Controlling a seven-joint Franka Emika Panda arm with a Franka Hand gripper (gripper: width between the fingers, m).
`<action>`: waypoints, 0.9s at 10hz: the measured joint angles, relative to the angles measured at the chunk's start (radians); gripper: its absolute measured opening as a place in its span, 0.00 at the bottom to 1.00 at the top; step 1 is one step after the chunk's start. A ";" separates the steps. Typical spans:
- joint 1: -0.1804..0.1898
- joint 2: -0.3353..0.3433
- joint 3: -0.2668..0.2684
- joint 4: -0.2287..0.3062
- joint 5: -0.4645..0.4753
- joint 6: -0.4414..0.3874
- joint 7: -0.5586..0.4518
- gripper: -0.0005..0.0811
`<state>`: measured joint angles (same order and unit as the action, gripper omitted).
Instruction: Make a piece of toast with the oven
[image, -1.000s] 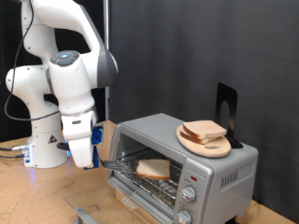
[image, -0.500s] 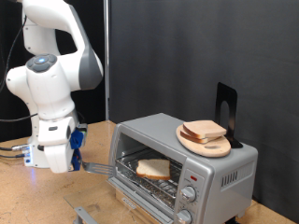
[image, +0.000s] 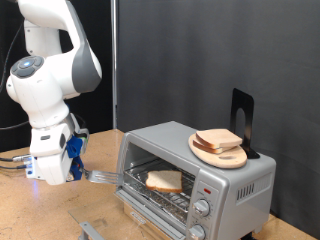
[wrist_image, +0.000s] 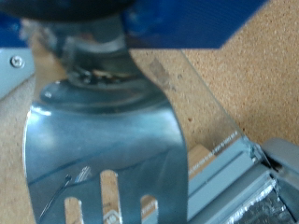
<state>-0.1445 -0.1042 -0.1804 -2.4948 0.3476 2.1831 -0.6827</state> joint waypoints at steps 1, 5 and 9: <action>0.000 -0.013 -0.006 0.004 0.053 -0.022 -0.048 0.49; -0.002 -0.130 -0.058 0.046 0.168 -0.208 -0.157 0.49; -0.002 -0.211 -0.058 0.053 0.174 -0.260 -0.101 0.49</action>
<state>-0.1465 -0.3156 -0.2381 -2.4416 0.5213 1.9233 -0.7836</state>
